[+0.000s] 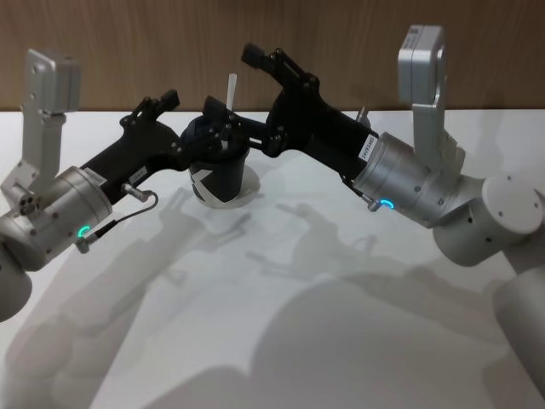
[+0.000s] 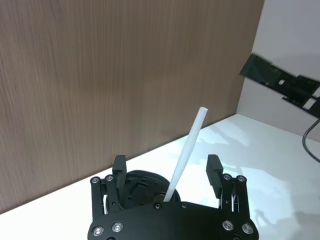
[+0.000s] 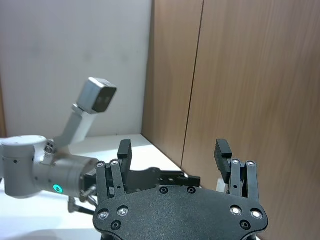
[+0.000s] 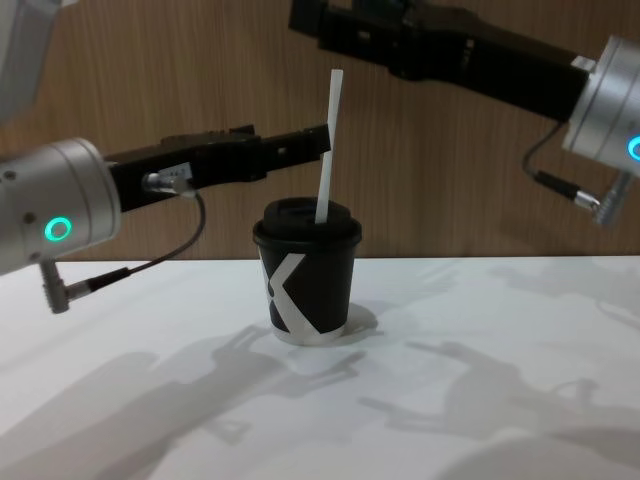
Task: Pick up the straw with one hand, pass it to the other hand, and insert it into the cup.
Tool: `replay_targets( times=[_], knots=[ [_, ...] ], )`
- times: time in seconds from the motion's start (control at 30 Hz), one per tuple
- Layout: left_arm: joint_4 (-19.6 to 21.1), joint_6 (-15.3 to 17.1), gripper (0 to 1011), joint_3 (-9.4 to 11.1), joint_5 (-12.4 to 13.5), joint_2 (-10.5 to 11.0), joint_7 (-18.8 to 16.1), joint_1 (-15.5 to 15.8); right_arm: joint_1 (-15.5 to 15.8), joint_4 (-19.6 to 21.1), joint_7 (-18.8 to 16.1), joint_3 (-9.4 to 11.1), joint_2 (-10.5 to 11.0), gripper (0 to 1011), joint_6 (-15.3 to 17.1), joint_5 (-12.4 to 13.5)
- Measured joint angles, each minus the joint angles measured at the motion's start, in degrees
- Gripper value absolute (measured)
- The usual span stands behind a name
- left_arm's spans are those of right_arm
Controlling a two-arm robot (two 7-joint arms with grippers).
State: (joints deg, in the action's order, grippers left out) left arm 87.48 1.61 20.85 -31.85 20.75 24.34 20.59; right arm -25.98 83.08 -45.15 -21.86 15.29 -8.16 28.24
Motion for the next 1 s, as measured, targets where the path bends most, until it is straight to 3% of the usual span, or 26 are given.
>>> replay_targets(
  times=[0.47, 1.0],
  knots=[
    [1.8, 0.3, 1002, -0.9, -2.9, 2.1, 2.4, -2.6, 5.2, 3.5, 4.9, 1.1, 2.8, 1001, 1.9, -0.9],
    [2.4, -2.7, 1002, -1.0, -6.6, 2.6, 6.7, -4.3, 9.1, 6.3, 7.7, 1.9, 4.7, 1001, 3.3, -0.4]
  ],
)
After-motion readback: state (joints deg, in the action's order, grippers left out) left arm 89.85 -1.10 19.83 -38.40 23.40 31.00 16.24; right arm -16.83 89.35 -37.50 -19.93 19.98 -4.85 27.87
